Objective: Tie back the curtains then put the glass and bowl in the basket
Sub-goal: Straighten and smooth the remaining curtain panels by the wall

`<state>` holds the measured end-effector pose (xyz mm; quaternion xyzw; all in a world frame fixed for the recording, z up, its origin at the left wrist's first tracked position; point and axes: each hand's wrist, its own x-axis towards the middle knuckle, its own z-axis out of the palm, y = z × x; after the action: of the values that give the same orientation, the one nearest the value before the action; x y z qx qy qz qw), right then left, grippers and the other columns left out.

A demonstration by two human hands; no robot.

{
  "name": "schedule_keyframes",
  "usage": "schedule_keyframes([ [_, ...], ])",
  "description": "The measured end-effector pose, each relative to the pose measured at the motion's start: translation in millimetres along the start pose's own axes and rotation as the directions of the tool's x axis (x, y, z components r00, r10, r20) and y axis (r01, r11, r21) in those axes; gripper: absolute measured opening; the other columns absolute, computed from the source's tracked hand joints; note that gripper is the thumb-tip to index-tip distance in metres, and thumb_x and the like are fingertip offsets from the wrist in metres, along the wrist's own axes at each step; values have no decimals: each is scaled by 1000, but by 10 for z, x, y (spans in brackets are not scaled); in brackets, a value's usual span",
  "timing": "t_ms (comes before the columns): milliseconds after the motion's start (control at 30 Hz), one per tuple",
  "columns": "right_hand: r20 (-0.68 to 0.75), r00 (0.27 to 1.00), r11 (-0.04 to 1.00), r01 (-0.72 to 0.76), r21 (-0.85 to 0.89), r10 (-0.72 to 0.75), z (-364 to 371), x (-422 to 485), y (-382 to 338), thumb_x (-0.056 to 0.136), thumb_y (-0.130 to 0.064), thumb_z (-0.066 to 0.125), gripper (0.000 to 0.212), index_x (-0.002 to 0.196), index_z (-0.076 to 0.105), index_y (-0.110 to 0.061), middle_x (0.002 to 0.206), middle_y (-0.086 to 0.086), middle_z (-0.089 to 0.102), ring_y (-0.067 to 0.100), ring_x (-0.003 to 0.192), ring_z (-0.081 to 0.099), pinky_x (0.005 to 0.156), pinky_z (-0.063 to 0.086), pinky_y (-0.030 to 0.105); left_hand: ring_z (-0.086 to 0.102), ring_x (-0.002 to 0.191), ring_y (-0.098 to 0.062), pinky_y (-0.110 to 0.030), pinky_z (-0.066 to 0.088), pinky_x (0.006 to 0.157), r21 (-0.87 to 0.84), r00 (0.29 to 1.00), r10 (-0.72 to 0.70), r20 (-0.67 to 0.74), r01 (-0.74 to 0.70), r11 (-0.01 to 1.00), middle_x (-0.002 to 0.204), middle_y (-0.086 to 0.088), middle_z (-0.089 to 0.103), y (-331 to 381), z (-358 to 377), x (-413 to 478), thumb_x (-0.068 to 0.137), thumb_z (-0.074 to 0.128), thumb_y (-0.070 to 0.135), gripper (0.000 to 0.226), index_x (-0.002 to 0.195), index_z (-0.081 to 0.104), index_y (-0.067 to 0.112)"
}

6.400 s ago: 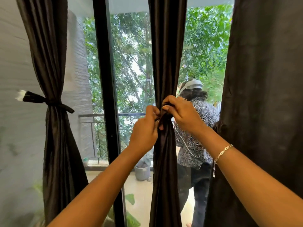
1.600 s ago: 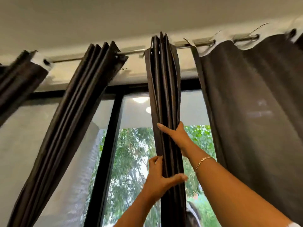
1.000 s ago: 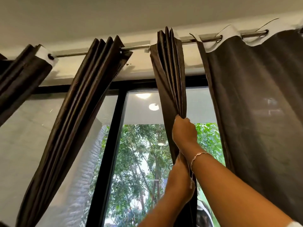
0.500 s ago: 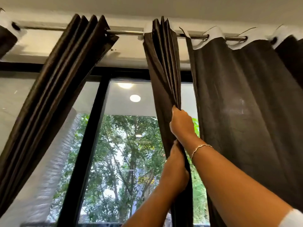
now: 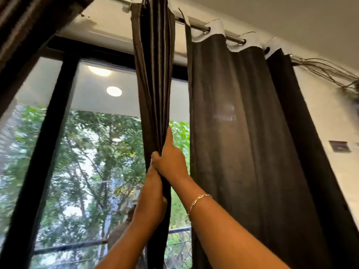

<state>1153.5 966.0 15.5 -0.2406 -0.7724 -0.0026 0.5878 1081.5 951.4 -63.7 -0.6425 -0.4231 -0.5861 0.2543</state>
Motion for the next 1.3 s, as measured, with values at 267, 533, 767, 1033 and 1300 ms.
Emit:
schedule_keyframes([
  [267, 96, 995, 995, 15, -95, -6, 52, -674, 511, 94, -48, 40, 71, 149, 13, -14, 154, 14, 23, 25, 143, 20, 115, 17, 35, 11, 143, -36, -44, 17, 117, 179, 990, -143, 6, 140, 974, 154, -22, 3, 173, 79, -416, 74, 53, -18, 88, 143, 0, -5],
  [533, 264, 956, 942, -35, -334, 129, 98, -1628, 940, 96, -45, 32, 66, 149, 6, -15, 156, 19, 2, 31, 145, -1, 117, 4, 37, 16, 141, -41, -45, 31, 110, 473, 976, -156, 149, 68, 879, 151, -29, 14, 181, 244, -1348, 74, 60, -6, 78, 141, 20, -9],
  [767, 367, 903, 892, -37, -451, 223, 99, -2671, 1297, 96, -50, 27, 68, 149, 6, -13, 155, 21, 7, 33, 145, 4, 118, 4, 39, 45, 125, -43, -51, 36, 100, 622, 932, -193, 306, -42, 782, 134, -30, 47, 161, 626, -2428, 59, 79, 9, 73, 125, 51, -6],
  [1033, 530, 753, 859, -90, -504, 390, -206, -4132, 1837, 96, -50, 30, 70, 149, 5, -12, 155, 20, 7, 33, 145, 4, 118, 6, 40, 8, 143, -38, -46, 7, 116, 633, 694, -487, 530, 59, 772, 152, -27, 11, 527, 918, -3658, 86, 55, 13, 67, 143, 22, -2],
  [1300, 612, 578, 815, -174, -553, 539, -835, -5141, 2383, 95, -52, 29, 71, 149, 4, -13, 156, 19, 4, 31, 145, 2, 118, 5, 38, -6, 145, -32, -40, 1, 119, 654, 445, -653, 612, 179, 735, 155, -20, -6, 1357, 1538, -4560, 96, 39, 26, 65, 147, 5, 5],
])
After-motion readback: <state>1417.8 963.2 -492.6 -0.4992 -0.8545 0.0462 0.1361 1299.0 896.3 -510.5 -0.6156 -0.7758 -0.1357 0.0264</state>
